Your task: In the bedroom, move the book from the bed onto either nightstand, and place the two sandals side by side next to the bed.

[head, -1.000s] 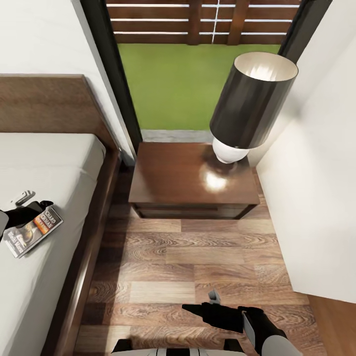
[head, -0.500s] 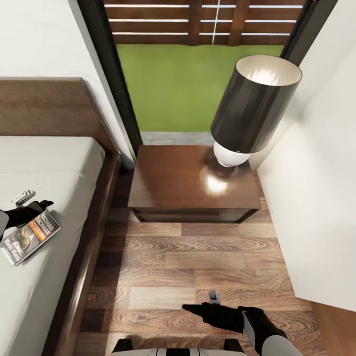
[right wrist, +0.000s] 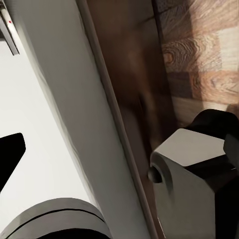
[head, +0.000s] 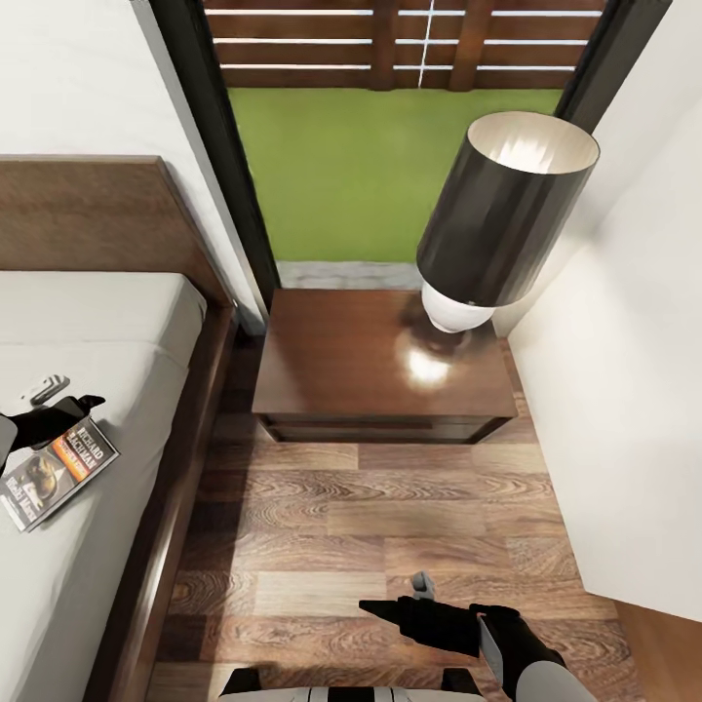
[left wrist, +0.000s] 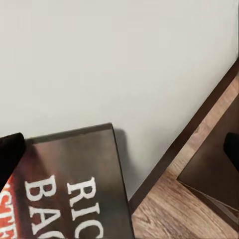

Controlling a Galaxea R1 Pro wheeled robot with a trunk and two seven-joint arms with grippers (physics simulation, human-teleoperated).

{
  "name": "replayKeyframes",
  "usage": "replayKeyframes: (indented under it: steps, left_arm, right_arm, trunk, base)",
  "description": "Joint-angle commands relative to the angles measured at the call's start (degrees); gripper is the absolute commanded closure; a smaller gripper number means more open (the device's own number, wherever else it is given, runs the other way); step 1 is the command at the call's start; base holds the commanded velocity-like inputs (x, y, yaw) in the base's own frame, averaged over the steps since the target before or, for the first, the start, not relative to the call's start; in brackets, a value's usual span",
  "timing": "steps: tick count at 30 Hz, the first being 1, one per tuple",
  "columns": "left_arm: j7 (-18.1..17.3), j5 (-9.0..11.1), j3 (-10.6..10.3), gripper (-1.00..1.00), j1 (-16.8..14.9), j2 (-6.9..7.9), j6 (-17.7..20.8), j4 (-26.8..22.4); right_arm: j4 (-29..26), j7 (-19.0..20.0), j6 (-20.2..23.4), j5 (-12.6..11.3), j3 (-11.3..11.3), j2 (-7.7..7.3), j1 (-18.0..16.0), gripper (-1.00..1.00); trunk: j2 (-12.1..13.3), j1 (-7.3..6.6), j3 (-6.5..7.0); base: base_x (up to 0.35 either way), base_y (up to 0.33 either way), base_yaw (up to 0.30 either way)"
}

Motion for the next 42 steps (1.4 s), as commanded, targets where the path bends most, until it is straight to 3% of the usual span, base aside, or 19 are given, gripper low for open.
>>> replayKeyframes:
  steps: [1, 42]
  left_arm:
    - [-0.2, 1.4, 0.3, -1.00, 0.0, -0.16, 0.5, 1.3]
    - [-0.2, 1.4, 0.3, -1.00, 0.0, -0.16, 0.5, 1.3]
  right_arm:
    - [-0.1, 0.3, 0.6, 0.5, -0.5, 0.07, 0.0, -1.00]
    - [-0.1, 0.3, 0.6, 0.5, -0.5, 0.09, 0.0, -1.00]
  trunk:
    - [0.0, 0.03, -0.03]
    - [0.0, 0.03, -0.03]
  base:
    - [0.232, 0.040, 0.000]
    - [0.015, 0.028, 0.000]
